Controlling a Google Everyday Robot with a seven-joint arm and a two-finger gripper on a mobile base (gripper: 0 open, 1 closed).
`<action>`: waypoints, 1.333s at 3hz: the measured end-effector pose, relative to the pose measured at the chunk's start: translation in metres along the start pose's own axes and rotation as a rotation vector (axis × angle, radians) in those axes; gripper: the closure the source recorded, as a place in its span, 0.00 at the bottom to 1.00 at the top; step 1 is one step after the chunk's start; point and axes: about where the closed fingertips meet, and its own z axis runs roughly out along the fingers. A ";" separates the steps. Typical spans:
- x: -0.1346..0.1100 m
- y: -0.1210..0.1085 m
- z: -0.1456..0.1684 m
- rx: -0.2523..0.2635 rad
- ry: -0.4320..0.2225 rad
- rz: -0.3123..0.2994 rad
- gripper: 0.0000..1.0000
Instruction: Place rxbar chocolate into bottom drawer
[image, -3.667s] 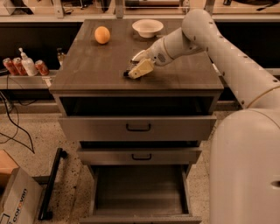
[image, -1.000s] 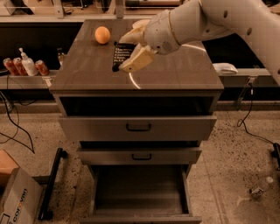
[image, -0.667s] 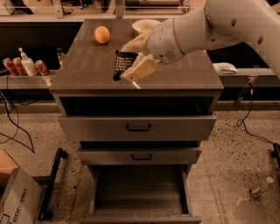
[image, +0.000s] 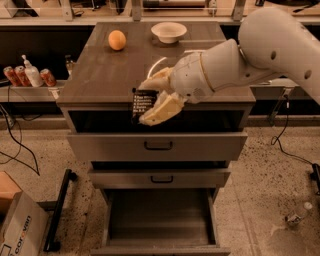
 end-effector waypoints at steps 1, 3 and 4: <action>0.019 0.036 0.005 -0.019 -0.018 0.042 1.00; 0.072 0.096 0.009 0.047 -0.071 0.187 1.00; 0.108 0.109 0.007 0.139 -0.033 0.253 1.00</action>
Offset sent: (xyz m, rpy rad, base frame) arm -0.0939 -0.0393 -0.1025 0.1277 0.1505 -0.1371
